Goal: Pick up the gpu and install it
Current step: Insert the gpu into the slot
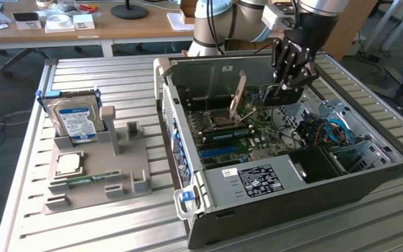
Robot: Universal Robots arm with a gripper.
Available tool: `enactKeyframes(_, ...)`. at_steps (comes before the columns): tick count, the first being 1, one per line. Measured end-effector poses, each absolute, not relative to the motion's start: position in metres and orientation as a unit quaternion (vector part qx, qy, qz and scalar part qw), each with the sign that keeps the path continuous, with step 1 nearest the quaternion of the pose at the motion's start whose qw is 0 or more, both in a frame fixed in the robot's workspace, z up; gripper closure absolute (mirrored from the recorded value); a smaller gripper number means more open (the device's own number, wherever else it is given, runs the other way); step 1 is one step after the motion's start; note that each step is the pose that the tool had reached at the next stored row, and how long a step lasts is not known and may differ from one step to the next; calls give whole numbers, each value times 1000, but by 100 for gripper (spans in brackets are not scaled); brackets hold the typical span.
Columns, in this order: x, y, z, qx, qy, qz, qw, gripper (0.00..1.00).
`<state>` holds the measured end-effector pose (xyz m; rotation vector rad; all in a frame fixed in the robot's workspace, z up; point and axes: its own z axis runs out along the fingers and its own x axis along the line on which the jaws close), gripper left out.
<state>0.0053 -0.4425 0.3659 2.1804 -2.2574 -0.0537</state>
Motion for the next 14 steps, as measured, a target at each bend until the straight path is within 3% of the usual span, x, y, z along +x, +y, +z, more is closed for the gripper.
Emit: enactKeyframes(14, -1, -443, 353, 695, -719, -17, 1, 74)
